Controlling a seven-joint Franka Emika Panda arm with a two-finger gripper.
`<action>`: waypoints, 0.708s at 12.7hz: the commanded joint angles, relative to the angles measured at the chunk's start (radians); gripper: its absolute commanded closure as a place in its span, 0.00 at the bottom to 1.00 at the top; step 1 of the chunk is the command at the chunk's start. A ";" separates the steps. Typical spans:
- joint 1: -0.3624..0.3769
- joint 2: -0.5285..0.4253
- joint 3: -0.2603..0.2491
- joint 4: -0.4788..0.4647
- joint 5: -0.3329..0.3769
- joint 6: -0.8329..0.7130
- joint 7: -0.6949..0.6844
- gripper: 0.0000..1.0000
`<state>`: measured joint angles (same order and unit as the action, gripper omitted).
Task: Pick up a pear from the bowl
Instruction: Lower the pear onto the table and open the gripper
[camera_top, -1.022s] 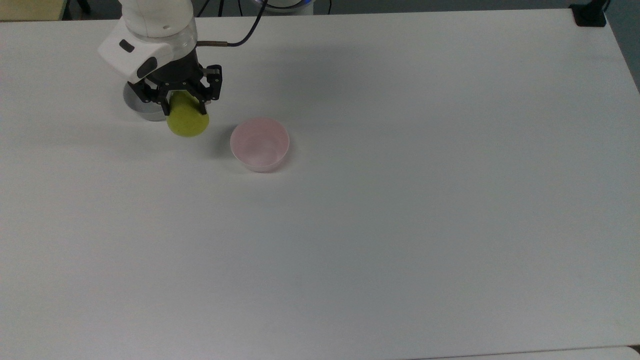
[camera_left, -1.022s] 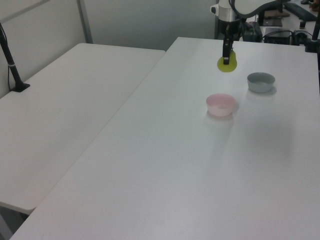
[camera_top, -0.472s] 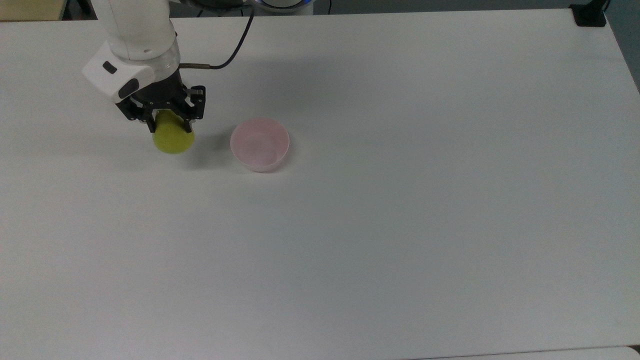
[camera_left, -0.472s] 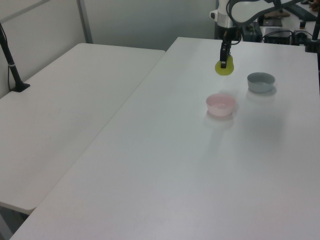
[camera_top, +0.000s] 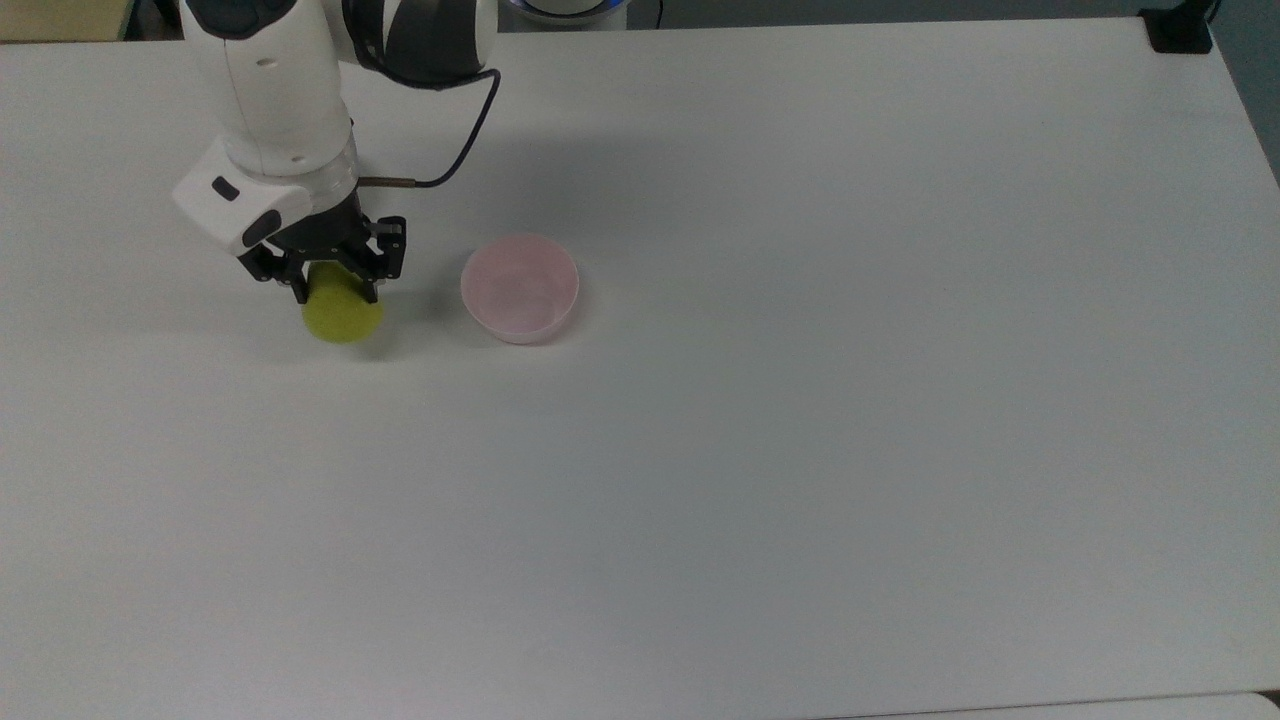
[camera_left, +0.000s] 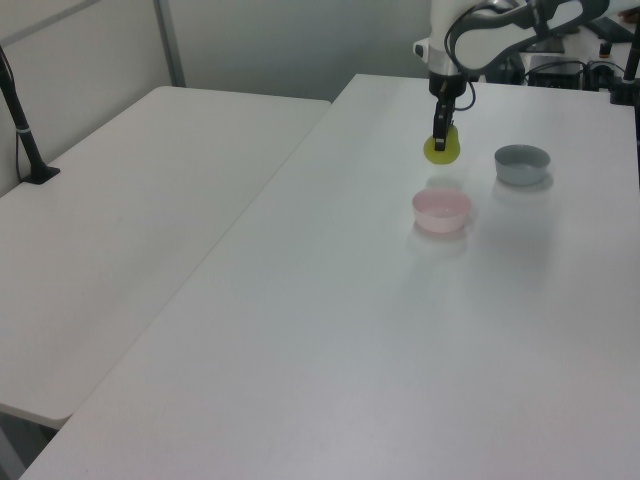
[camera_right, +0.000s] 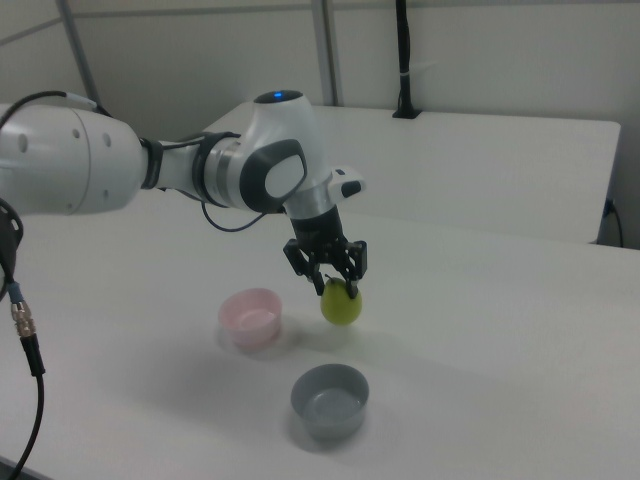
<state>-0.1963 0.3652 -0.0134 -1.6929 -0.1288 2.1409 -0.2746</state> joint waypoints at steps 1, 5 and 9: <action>-0.006 0.047 -0.002 0.016 -0.031 0.045 -0.017 0.72; -0.011 0.075 -0.002 0.016 -0.052 0.047 -0.015 0.67; -0.015 0.077 -0.002 0.015 -0.051 0.047 -0.012 0.21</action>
<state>-0.2083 0.4355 -0.0133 -1.6892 -0.1669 2.1769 -0.2746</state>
